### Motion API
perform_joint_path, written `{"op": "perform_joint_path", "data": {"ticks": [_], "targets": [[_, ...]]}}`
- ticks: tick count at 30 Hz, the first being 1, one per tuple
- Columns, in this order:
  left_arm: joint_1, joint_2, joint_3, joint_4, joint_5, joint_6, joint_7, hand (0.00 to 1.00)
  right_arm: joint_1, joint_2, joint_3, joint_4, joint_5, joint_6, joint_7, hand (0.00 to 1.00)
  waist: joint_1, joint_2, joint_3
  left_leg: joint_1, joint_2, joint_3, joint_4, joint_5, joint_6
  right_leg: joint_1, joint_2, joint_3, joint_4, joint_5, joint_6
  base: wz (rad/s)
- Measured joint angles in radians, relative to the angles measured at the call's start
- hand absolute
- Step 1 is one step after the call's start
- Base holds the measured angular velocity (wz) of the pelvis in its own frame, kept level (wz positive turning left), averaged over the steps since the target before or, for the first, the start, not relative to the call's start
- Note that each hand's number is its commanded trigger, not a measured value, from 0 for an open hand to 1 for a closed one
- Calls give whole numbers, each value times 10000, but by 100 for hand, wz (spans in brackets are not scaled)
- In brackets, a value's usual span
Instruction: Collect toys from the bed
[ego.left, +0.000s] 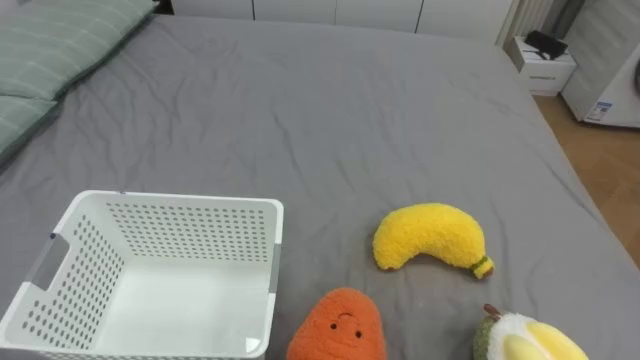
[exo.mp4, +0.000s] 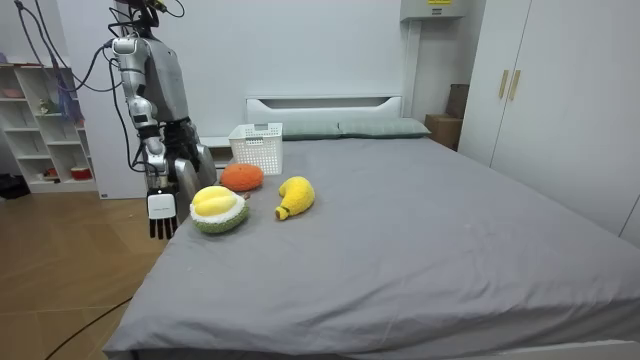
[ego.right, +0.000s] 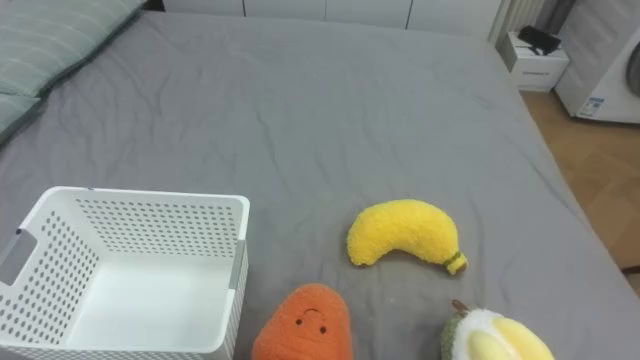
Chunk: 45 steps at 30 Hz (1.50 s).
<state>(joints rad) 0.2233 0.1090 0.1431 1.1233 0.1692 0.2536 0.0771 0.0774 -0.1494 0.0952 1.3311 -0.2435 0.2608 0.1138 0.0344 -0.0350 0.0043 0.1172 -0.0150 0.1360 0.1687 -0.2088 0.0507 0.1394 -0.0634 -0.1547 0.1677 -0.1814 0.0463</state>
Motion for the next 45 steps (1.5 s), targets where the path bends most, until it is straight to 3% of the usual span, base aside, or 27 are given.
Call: {"op": "perform_joint_path", "data": {"ticks": [15, 20, 23, 26, 29, 31, 34, 37, 39, 44, 45], "targets": [[7, 23, -57, -48, 7, -27, -2, 0, -84, -5, 8, 53, 81, -5, 168, 0, 18, 78, -10, -19, 2, 4, -3, 0, 0, -59, 0, -13, -9, 0, 0, 0], [9, 27, -55, -52, 8, 8, -2, 0, -49, -32, -113, 145, 887, 4, -29, 0, -5, 70, -9, -20, 2, 4, -2, 1, 0, -75, 1, 1, 0, -1, 0, 0], [-5, 45, 146, -79, 6, 25, -2, 0, 48, -56, -641, 339, 1679, 13, -209, 0, -26, 81, -12, -16, 6, 17, -1, 1, 0, -79, 3, 31, 11, 0, -2, 0], [12, 54, 887, -142, 13, 18, -1, 0, 342, -108, -1831, 512, 2712, 12, -529, 0, -162, 62, -6, -2, 11, 8, 2, 1, -1, -43, 12, 8, -3, 0, -2, 0], [97, 260, 1212, -143, -11, 17, 3, 0, 482, -364, -3119, 530, 3857, -3, -986, 0, -461, 3, -16, -11, 16, 57, -1, 2, -2, -111, 0, 30, 6, -10, -13, -5], [88, 404, 1581, -148, -32, 6, 76, 0, 538, -772, -4114, 473, 4899, -29, -1404, 0, -670, -83, -46, 9, 25, 179, -23, 2, 0, -169, -14, 94, 25, -13, -13, -13], [120, 695, 1752, -464, -168, -63, 240, 0, 518, -1240, -5099, 69, 5573, -139, -2103, 0, -966, -230, -21, 9, 41, 243, -37, 2, 0, -205, 9, 166, 31, -8, -16, -8], [66, 937, 1753, -470, -298, -424, 354, 0, 243, -1783, -5378, -492, 5660, -306, -2986, 0, -1091, -374, -12, 14, 41, 334, -68, 2, 2, -271, 43, 318, 57, 20, -7, -11], [79, 942, 1769, -440, -289, -429, 459, 0, -20, -1983, -5559, -1093, 5673, -434, -3585, 0, -1093, -457, -13, 8, 63, 499, -116, 3, 1, -366, 80, 489, 70, 51, -3, -21], [181, 937, 1683, -460, -407, -673, 514, 0, -186, -1998, -5560, -4044, 5836, -789, -4386, 0, -931, -554, 14, -52, 142, 780, -178, 7, -7, -585, 143, 654, 86, 175, -41, -16], [188, 939, 1678, -478, -407, -746, 514, 0, -185, -1997, -5502, -4938, 5822, -819, -4509, 0, -846, -487, -44, -129, 158, 805, -186, 7, -8, -642, 154, 674, 113, 193, -46, -8]]}}
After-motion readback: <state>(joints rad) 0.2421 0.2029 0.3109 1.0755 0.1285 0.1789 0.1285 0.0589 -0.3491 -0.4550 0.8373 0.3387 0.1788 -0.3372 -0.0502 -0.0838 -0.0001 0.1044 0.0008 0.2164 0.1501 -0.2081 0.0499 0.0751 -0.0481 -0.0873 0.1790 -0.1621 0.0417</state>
